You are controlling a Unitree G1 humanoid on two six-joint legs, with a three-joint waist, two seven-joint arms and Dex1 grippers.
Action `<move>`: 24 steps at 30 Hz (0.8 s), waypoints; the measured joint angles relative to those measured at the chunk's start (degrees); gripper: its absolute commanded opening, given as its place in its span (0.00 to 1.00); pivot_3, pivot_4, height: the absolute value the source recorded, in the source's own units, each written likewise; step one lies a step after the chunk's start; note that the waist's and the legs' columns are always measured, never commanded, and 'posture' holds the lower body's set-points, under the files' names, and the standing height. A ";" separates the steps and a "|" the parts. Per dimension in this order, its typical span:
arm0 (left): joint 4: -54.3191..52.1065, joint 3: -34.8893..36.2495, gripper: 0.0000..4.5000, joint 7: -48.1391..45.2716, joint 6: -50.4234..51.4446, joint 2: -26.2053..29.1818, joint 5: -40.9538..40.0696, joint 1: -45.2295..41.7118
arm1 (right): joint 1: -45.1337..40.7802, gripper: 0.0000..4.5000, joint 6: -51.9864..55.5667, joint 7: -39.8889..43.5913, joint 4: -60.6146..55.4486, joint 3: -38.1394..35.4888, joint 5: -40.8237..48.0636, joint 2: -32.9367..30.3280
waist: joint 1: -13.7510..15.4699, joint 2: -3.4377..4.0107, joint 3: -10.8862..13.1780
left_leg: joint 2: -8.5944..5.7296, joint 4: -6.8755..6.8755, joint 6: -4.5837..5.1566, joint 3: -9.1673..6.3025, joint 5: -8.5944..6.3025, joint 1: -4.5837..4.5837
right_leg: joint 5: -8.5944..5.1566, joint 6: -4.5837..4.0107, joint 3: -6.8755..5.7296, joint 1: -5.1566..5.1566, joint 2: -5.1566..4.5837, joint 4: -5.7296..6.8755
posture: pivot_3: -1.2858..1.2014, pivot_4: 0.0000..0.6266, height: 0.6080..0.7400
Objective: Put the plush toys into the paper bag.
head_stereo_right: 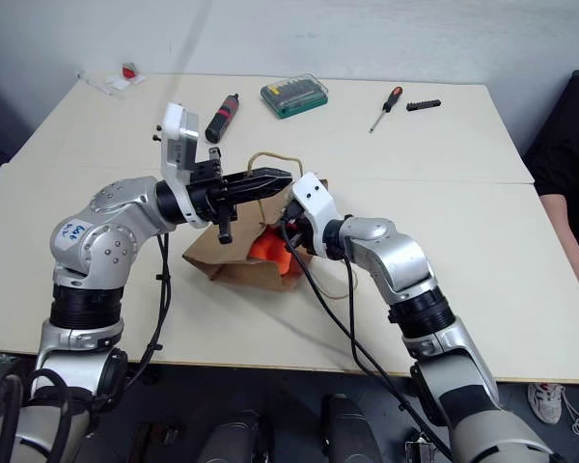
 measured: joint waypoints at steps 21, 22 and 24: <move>2.30 3.18 0.00 4.02 -1.07 -1.13 -0.08 0.54 | 7.36 0.99 16.25 -1.09 -18.90 -14.44 7.72 -3.66 | 0.06 0.00 0.00 | 0.06 -0.06 -0.07 -0.06 0.02 0.00 | -0.02 -0.03 -0.05 -0.03 0.00 0.06 | 0.52 0.24 1.00; 2.49 3.43 0.00 4.17 -1.12 -1.12 -0.06 0.51 | 9.58 0.99 20.20 -1.38 -23.37 -17.63 10.27 -4.95 | 0.16 0.00 0.00 | 0.06 -0.06 -0.07 -0.07 0.02 0.01 | -0.02 -0.04 -0.06 -0.02 0.00 0.06 | 0.52 0.24 1.00; 2.63 3.87 0.00 4.22 -1.24 -1.15 -0.04 0.39 | 12.25 0.99 25.77 -2.46 -28.48 -22.50 13.35 -6.18 | 0.16 0.00 0.00 | 0.04 -0.06 -0.06 -0.05 0.02 0.02 | -0.02 -0.03 -0.04 -0.01 0.00 0.06 | 0.52 0.24 1.00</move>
